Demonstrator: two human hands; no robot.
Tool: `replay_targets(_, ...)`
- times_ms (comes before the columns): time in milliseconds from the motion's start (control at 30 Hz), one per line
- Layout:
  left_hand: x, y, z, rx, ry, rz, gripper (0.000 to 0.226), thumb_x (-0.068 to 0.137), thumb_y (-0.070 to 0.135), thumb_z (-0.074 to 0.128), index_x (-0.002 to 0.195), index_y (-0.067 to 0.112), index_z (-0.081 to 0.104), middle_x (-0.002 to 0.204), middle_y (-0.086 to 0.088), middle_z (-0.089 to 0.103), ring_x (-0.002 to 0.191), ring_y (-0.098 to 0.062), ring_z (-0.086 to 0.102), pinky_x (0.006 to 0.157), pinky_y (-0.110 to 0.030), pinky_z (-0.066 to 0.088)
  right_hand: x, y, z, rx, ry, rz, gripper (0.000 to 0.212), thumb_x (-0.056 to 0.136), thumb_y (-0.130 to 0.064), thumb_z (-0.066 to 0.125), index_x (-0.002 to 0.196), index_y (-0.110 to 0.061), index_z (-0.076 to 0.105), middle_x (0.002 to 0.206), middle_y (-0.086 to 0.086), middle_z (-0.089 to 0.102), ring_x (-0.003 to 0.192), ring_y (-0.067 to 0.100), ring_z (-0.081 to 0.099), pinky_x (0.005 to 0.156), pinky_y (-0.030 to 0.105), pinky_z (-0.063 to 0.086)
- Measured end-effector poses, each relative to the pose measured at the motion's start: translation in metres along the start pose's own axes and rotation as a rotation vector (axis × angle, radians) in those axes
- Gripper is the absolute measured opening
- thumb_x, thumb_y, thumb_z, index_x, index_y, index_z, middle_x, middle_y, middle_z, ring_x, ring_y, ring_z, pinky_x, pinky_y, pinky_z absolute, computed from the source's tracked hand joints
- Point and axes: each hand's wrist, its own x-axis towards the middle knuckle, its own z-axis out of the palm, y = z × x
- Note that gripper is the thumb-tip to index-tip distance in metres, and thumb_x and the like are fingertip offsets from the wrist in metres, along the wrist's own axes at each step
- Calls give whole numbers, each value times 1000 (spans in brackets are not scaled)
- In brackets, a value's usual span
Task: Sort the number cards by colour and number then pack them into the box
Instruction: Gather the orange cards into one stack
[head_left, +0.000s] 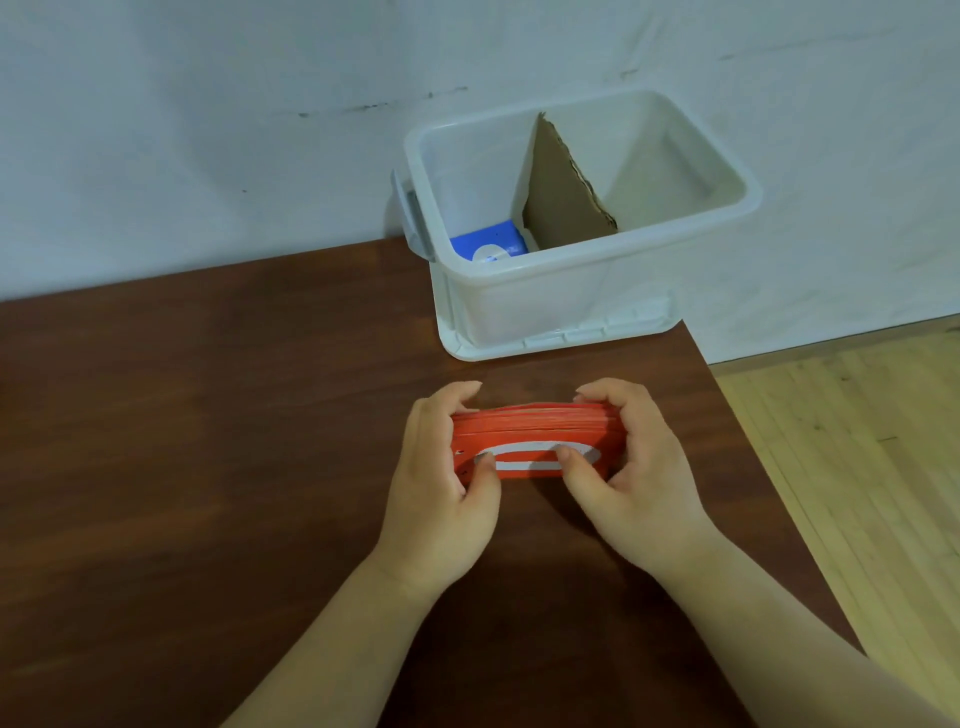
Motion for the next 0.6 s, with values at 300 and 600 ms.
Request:
replay_targets(300,-3,-3,-5,40,-43,25,57,85,2,73,113,45,48,119,17,50,117,3,51,86,-4,45,-1,5,0,-49,-44,-21,50,83,-25,80,120,-36,48,113,-20,56,109,-4,59,80,8,51)
replay_targets(600,0,-5,-13,12,-77,-10,43,92,2,64,114,38,54,120,21,56,118,4,53,92,-8,46,1,11,-4,-150,-41,-36,57,83,-31,80,124,-43,42,120,-23,48,111,-11,52,79,6,51)
